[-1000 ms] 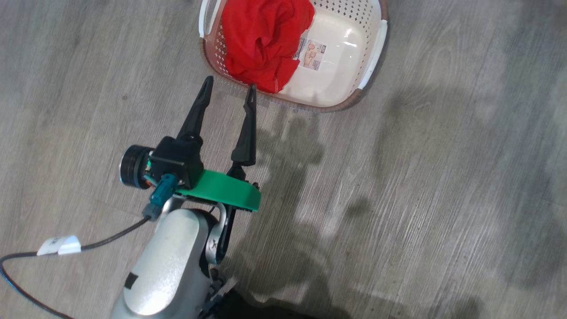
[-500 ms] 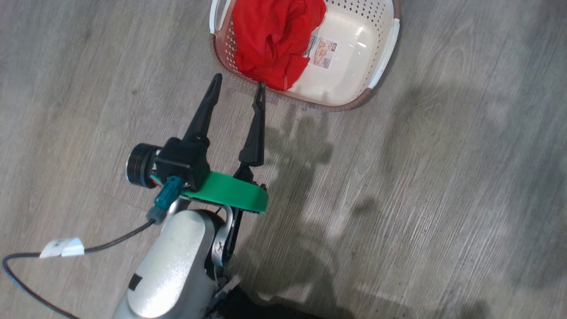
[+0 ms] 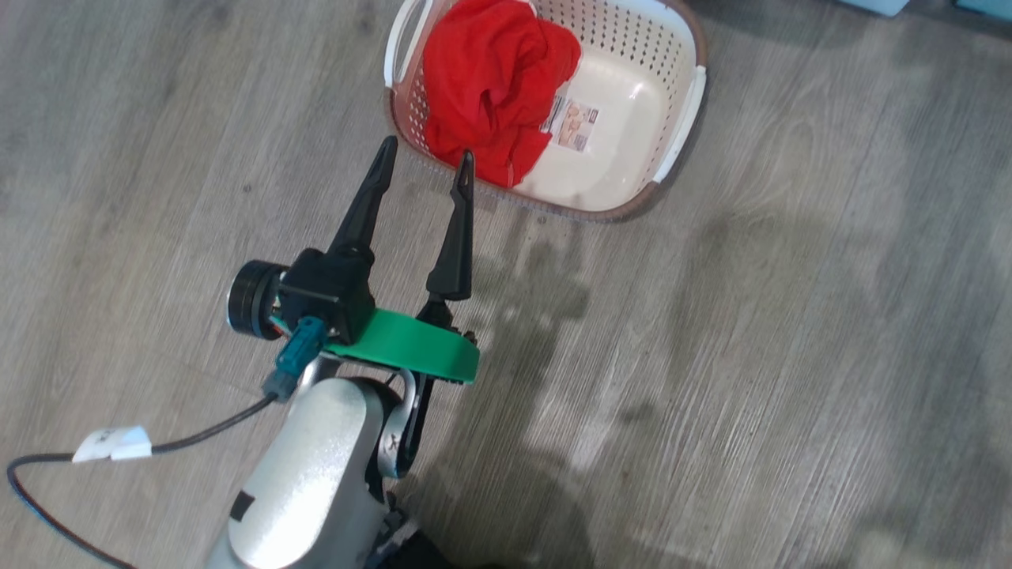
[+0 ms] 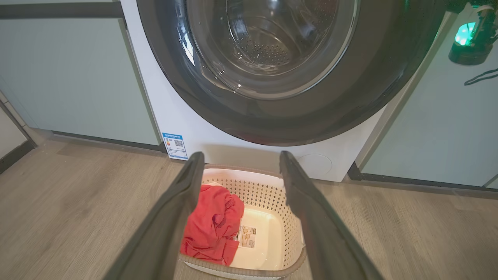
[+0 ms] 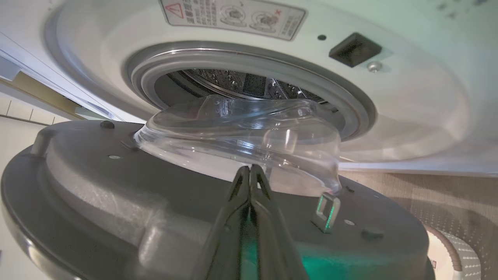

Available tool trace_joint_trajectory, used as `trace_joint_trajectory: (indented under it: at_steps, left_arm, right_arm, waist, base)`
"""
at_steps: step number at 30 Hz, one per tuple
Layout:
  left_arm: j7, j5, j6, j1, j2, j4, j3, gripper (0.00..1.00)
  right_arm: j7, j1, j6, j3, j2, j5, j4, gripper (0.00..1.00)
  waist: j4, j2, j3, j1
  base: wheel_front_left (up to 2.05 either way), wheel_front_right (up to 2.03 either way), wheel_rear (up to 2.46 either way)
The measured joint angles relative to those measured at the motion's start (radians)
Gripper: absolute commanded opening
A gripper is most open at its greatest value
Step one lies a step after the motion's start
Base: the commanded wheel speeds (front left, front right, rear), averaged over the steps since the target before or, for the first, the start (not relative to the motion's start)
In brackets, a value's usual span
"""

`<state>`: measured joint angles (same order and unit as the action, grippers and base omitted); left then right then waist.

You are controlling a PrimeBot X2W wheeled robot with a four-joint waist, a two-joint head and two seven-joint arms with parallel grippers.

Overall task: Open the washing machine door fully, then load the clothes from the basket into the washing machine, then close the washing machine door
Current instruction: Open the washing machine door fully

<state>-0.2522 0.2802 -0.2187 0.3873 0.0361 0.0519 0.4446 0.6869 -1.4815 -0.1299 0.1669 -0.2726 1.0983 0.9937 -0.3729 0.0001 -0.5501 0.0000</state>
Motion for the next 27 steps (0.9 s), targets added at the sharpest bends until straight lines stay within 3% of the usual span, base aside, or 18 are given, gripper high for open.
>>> trace_joint_trajectory:
  at_steps: [17,27]
  left_arm:
    - [0.000,-0.035,0.010,-0.067,0.000,0.019,-0.025,1.00]
    - [0.000,-0.036,0.013,-0.138,0.001,0.039,-0.044,1.00]
  right_arm:
    - [0.092,0.217,0.000,0.016,0.040,0.088,-0.030,0.00]
    - [0.125,0.385,0.000,0.009,0.105,0.136,-0.072,0.00]
  waist:
    - [0.003,0.0000,0.137,0.0000]
    - [-0.023,0.0000,0.239,0.0000]
  base:
    - [0.00,0.00,0.00]
    - [0.00,0.00,0.00]
